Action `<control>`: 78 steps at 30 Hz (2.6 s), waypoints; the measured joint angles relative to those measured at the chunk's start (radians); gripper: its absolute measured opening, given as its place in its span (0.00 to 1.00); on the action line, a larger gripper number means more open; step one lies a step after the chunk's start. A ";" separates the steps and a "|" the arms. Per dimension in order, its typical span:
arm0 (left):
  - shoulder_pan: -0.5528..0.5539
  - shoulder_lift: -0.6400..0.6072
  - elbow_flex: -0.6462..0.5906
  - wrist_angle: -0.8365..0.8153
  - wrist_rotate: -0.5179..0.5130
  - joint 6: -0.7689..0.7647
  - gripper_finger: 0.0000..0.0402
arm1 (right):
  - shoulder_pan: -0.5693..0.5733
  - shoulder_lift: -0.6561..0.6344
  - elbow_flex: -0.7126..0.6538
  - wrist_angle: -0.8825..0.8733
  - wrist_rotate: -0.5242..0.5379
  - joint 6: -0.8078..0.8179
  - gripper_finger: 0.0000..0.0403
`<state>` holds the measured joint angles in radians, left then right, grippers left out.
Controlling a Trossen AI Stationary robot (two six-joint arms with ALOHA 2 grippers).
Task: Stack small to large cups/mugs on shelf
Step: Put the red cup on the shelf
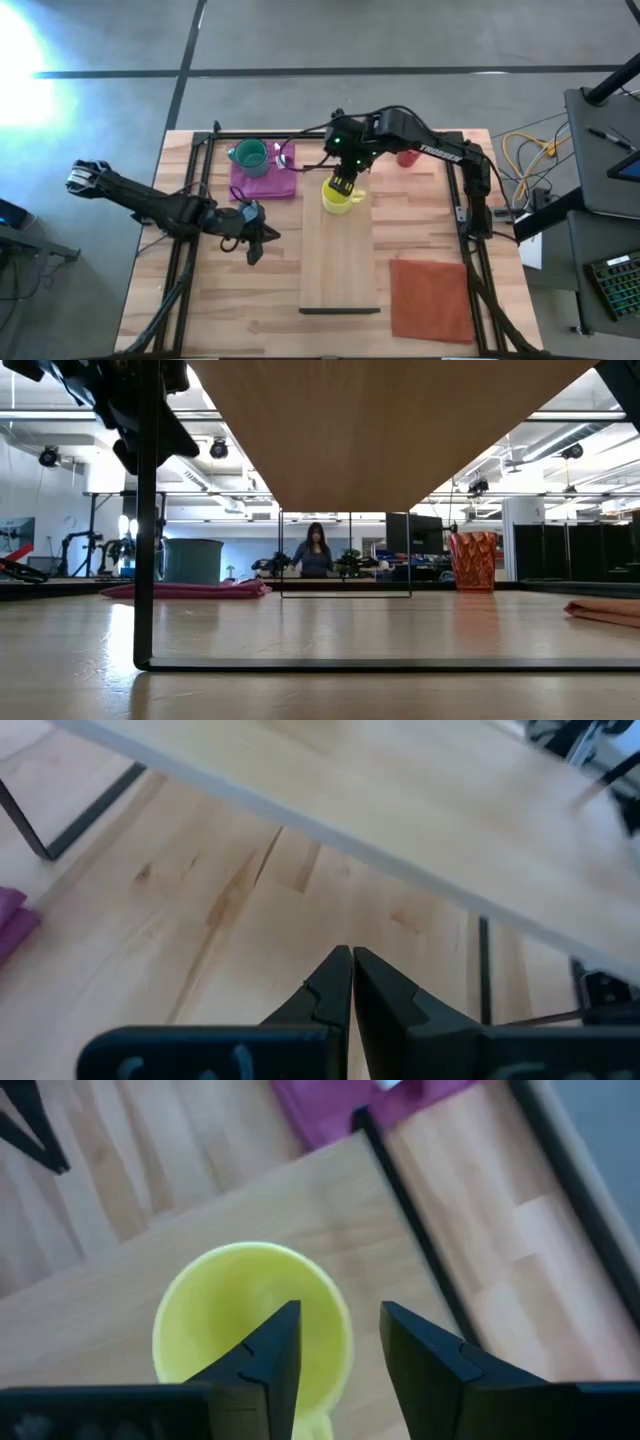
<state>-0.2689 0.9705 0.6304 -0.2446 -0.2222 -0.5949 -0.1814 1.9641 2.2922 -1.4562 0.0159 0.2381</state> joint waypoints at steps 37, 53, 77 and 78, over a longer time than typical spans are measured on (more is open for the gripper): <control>0.106 -0.257 0.002 -0.037 -0.014 0.023 0.00 | -0.798 -0.340 -0.847 0.219 0.091 -0.188 0.50; 0.118 -0.210 0.002 -0.044 -0.019 -0.002 0.00 | -0.866 -0.338 -1.023 0.398 0.037 -0.166 0.50; 0.144 -0.208 0.006 -0.051 -0.056 0.029 0.00 | -0.864 -0.342 -1.116 0.573 0.035 -0.106 0.03; 0.152 -0.210 0.006 -0.052 -0.056 0.029 0.00 | -0.864 -0.344 -1.116 0.570 0.027 -0.106 0.03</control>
<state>-0.1171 0.7602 0.6368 -0.2968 -0.2780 -0.5660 -1.0454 1.6199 1.1759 -0.8863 0.0430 0.1316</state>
